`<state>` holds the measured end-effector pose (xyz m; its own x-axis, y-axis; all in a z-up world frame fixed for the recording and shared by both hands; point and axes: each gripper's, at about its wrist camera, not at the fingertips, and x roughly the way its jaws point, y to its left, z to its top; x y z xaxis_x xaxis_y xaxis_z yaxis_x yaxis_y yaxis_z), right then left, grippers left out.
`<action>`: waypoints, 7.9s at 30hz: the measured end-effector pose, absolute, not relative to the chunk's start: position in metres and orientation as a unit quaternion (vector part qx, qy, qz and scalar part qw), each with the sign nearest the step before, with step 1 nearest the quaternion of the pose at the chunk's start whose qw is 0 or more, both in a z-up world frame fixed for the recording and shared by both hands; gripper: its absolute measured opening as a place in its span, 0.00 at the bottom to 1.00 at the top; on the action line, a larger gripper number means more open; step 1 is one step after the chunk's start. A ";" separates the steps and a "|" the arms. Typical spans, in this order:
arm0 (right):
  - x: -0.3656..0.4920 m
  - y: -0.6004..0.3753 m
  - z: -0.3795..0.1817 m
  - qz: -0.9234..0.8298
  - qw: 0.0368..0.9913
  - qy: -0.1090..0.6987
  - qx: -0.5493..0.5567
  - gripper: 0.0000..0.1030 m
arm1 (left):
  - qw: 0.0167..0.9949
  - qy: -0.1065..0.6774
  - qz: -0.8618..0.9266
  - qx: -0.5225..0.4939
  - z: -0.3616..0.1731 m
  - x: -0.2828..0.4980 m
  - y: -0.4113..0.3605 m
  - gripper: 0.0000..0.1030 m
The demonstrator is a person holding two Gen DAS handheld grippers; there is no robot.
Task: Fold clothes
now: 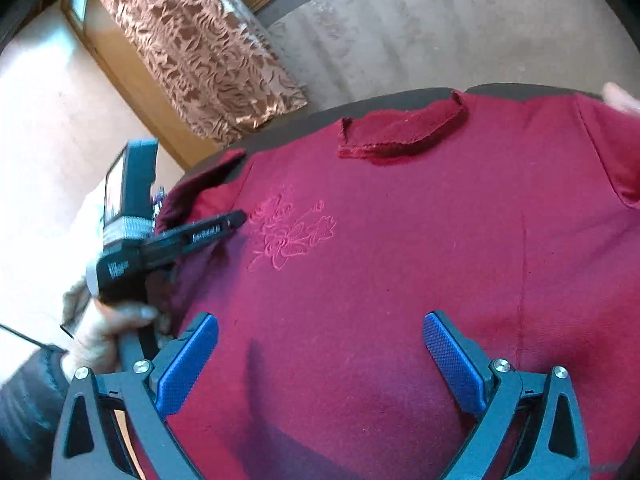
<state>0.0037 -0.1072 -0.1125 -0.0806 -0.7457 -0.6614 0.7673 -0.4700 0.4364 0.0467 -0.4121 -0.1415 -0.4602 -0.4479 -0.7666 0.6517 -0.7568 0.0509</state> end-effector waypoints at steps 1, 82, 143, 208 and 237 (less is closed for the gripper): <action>0.004 -0.108 -0.113 -0.733 0.517 0.011 0.441 1.00 | 0.324 0.135 -0.850 0.392 -0.136 0.049 -0.402 0.20; -0.092 0.127 -0.054 -0.879 0.298 0.002 0.373 0.52 | 0.170 0.185 -0.899 0.359 -0.142 0.041 -0.340 0.24; -0.004 -0.005 -0.134 -0.778 0.463 0.148 0.397 1.00 | 0.135 0.171 -0.919 0.329 -0.144 0.186 -0.325 0.42; -0.152 0.250 -0.025 -0.891 0.220 -0.248 0.310 0.09 | 0.139 0.143 -0.913 0.355 -0.136 0.117 -0.290 0.53; -0.008 -0.010 -0.111 -0.834 0.385 0.003 0.395 0.61 | 0.077 0.244 -0.896 0.363 -0.119 0.098 -0.295 0.54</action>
<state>-0.0081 -0.0103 -0.1111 -0.3914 -0.6404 -0.6608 0.6452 -0.7030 0.2991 0.0977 -0.2949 -0.1191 -0.7244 0.0399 -0.6882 0.3143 -0.8694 -0.3813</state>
